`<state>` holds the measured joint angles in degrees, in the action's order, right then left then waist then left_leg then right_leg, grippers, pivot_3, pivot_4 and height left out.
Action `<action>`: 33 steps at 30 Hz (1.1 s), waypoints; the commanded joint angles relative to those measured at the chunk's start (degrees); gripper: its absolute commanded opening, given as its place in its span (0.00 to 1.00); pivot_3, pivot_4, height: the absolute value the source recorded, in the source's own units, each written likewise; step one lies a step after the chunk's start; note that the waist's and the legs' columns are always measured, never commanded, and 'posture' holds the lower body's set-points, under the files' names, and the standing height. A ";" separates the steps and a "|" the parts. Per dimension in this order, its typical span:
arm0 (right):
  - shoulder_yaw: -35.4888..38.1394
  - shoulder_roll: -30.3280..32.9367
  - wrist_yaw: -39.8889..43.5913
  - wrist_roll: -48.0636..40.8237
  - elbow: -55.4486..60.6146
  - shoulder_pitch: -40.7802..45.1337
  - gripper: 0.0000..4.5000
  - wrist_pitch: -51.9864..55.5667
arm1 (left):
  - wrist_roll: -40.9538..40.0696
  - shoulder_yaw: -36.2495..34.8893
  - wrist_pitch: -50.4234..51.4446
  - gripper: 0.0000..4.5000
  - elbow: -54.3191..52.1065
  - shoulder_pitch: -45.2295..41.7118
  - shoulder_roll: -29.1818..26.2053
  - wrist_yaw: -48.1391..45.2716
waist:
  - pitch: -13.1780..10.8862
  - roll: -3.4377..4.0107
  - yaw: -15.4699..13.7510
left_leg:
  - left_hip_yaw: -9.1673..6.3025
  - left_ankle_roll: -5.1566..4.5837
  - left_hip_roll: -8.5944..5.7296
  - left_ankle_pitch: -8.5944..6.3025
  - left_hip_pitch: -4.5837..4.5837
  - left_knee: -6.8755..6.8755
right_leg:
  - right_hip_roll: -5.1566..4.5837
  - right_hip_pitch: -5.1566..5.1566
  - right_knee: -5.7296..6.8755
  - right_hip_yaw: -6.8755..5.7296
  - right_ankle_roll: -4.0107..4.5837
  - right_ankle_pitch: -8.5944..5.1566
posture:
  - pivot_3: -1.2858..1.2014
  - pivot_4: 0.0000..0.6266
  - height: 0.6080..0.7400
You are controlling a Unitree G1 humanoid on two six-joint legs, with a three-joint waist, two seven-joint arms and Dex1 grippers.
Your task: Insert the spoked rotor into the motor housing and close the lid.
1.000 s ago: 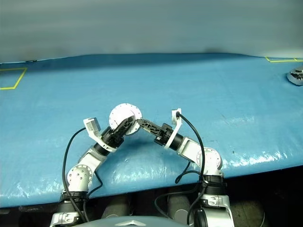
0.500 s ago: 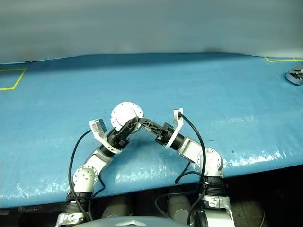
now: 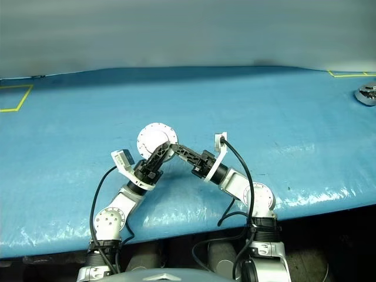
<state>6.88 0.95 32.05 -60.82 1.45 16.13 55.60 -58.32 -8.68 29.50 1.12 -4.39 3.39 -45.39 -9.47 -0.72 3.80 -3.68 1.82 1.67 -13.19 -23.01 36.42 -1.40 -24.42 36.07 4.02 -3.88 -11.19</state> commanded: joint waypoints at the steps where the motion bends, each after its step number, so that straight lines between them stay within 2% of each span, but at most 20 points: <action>1: -0.96 -0.20 2.46 -2.84 3.23 -0.24 0.26 1.19 | -3.26 -5.91 -2.77 0.61 0.07 -1.09 0.66 2.38 | 0.00 0.00 -0.01 | 0.00 0.00 0.00 0.00 0.00 0.03 | 0.00 0.01 0.01 0.00 0.00 0.00 | 0.52 0.24 1.00; 5: -1.18 0.01 2.83 -2.28 2.95 -0.34 0.26 0.75 | -0.99 -5.13 -4.79 0.61 0.13 -1.18 0.12 2.30 | 0.00 0.00 -0.02 | -0.01 -0.02 -0.01 -0.01 -0.10 0.23 | 0.00 0.02 0.01 0.00 0.02 0.00 | 0.52 0.24 1.00; 11: -1.68 0.47 3.65 -1.60 2.62 -0.75 0.26 0.17 | 0.00 -5.39 -6.11 1.00 0.31 -1.69 0.48 3.20 | 0.00 0.00 -0.07 | -0.03 -0.08 -0.01 -0.05 -0.23 0.59 | 0.00 0.03 0.03 0.01 0.07 0.02 | 0.52 0.24 1.00; 30: -1.79 0.68 3.60 -1.60 3.06 -0.91 0.26 -0.30 | 0.59 -3.80 0.04 1.00 0.45 -0.79 -1.01 1.68 | 0.00 0.00 -0.12 | -0.13 -0.08 -0.06 -0.05 -0.43 0.77 | 0.00 -0.02 0.02 -0.01 0.02 0.06 | 0.52 0.24 1.00; 33: -1.80 0.65 3.50 -1.61 3.10 -0.91 0.26 -0.29 | 0.34 -4.51 -0.09 0.87 0.67 -0.86 -0.86 2.19 | 0.00 0.00 -0.16 | -0.13 -0.08 -0.06 -0.05 -0.44 0.77 | 0.00 -0.02 0.02 -0.01 0.02 0.06 | 0.52 0.24 1.00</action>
<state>5.27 2.34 33.43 -59.85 1.38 14.29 55.49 -57.37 -12.91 29.48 1.88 -5.19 2.24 -43.10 -9.47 -0.72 3.64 -3.81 1.74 1.61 -13.24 -23.45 37.18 -1.40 -24.44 36.09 4.01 -3.87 -11.13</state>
